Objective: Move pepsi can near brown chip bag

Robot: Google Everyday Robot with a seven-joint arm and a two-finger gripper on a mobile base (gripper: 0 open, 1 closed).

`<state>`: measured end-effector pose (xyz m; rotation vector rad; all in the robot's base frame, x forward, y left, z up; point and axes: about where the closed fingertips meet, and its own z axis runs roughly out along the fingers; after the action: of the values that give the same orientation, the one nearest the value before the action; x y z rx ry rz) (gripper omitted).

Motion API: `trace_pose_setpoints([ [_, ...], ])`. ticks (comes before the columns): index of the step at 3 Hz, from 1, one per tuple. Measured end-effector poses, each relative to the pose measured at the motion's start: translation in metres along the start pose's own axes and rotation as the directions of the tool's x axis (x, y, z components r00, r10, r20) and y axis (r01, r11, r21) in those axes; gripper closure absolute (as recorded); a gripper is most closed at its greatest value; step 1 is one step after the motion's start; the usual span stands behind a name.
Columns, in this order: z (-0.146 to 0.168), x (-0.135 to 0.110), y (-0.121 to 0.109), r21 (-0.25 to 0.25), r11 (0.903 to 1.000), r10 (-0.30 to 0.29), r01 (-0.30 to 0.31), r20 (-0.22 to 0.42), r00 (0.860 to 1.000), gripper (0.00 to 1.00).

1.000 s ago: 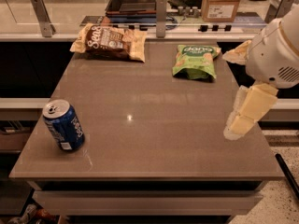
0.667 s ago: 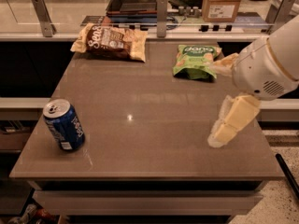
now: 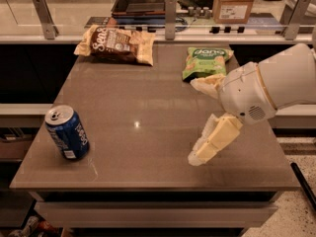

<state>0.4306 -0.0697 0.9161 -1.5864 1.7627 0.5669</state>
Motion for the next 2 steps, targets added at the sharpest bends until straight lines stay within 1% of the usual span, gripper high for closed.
trace_pose_setpoints([
  [1,0.0179,-0.0227,0.0115,-0.025,0.9991,-0.030,0.035,0.155,0.987,0.00],
  [2,0.0179,-0.0225,0.0115,-0.025,0.9991,-0.030,0.034,0.153,0.988,0.00],
])
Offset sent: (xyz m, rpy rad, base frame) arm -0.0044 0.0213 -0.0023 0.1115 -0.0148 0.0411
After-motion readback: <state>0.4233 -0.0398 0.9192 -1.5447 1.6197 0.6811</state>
